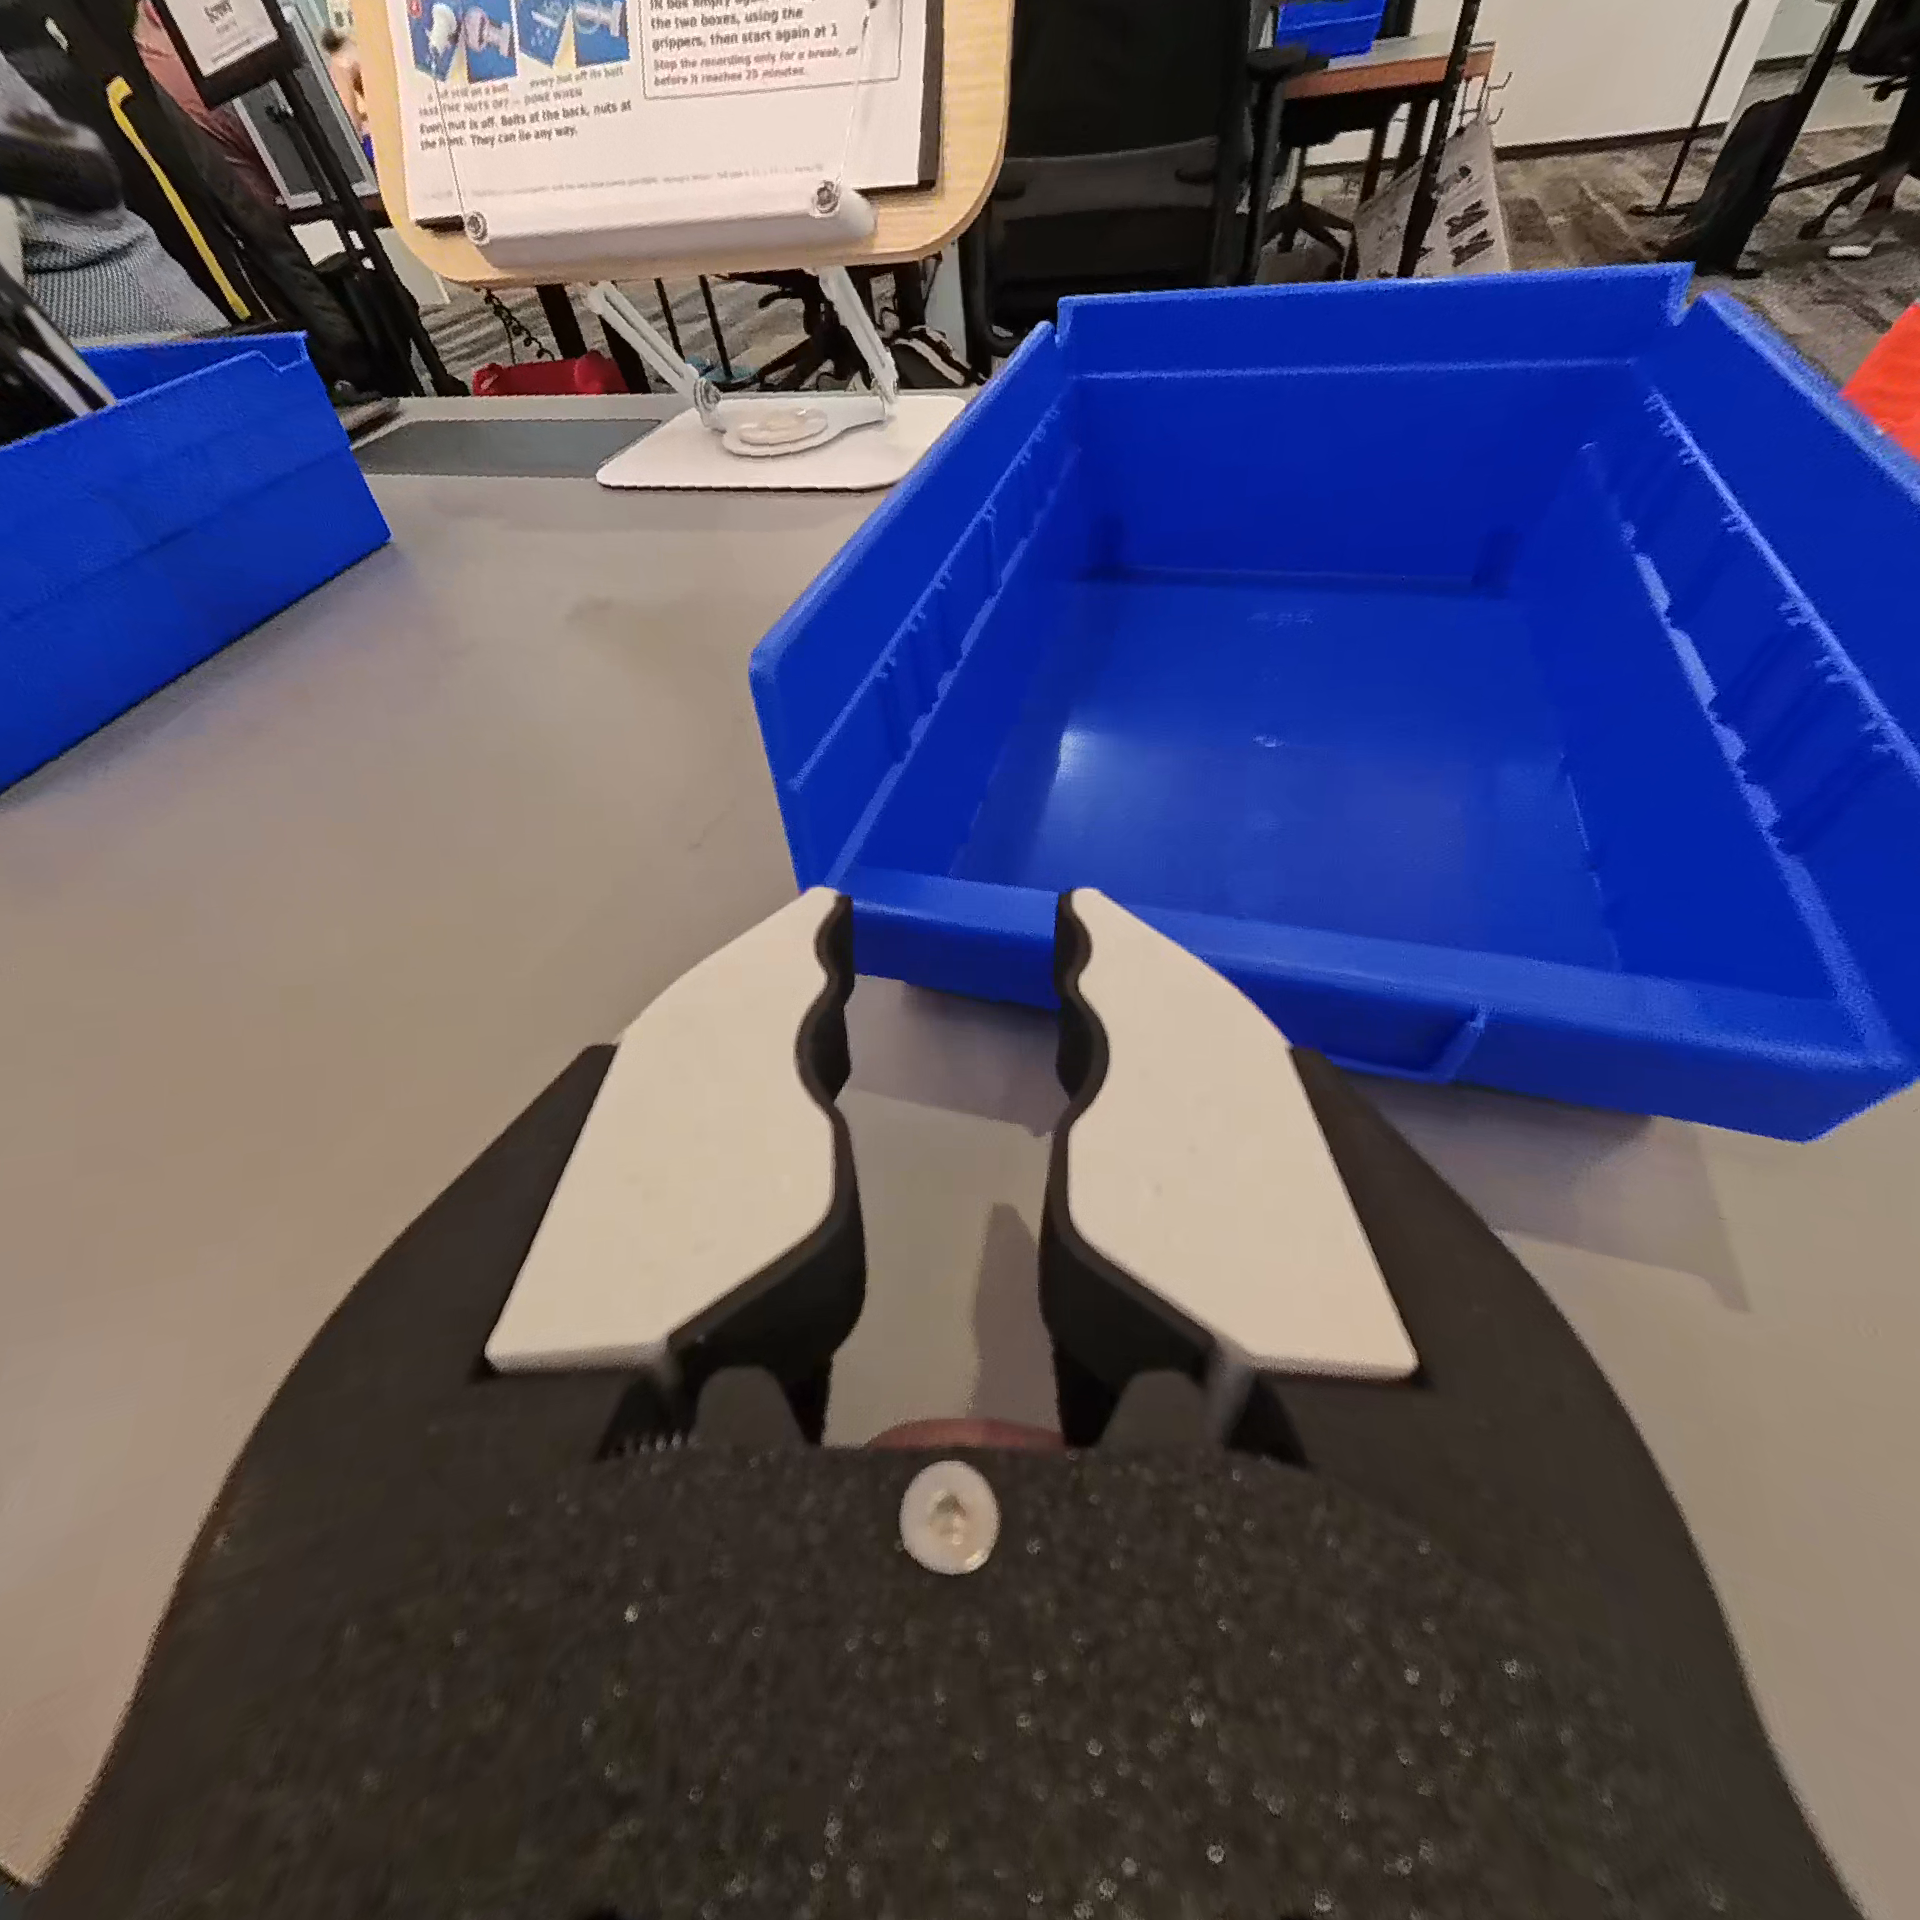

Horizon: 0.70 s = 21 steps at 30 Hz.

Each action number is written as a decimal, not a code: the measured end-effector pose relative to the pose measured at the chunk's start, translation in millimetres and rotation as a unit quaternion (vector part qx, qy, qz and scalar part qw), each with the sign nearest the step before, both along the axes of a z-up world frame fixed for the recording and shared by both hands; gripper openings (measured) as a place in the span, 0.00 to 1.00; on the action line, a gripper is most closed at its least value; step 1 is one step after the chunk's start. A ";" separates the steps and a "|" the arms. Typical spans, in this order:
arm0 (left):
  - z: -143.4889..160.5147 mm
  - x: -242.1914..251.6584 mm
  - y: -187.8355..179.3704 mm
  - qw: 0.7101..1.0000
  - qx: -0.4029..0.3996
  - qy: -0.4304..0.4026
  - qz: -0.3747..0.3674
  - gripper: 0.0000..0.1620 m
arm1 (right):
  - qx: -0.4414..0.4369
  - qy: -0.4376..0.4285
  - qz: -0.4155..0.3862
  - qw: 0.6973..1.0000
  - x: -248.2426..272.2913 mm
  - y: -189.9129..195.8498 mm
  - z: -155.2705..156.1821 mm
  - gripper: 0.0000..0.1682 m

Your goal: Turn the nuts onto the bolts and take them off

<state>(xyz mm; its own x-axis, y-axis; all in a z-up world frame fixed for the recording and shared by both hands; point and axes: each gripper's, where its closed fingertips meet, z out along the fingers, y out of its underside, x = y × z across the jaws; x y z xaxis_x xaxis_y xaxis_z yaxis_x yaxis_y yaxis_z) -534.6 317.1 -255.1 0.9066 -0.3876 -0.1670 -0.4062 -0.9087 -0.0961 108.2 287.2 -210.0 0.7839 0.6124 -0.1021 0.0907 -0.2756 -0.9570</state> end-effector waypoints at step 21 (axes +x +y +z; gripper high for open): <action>212.8 169.4 -72.0 0.809 0.363 -0.439 -0.147 0.05 | 0.029 0.075 0.182 0.980 -67.6 -30.5 29.8 0.26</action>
<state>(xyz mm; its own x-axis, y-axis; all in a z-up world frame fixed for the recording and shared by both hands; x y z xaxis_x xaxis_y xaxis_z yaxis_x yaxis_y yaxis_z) -365.3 245.1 -42.4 0.6863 -0.6963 0.2101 -0.0800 -0.3594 -0.9298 40.5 256.7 -180.2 0.4905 0.8573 -0.1567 0.0292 -0.1959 -0.9802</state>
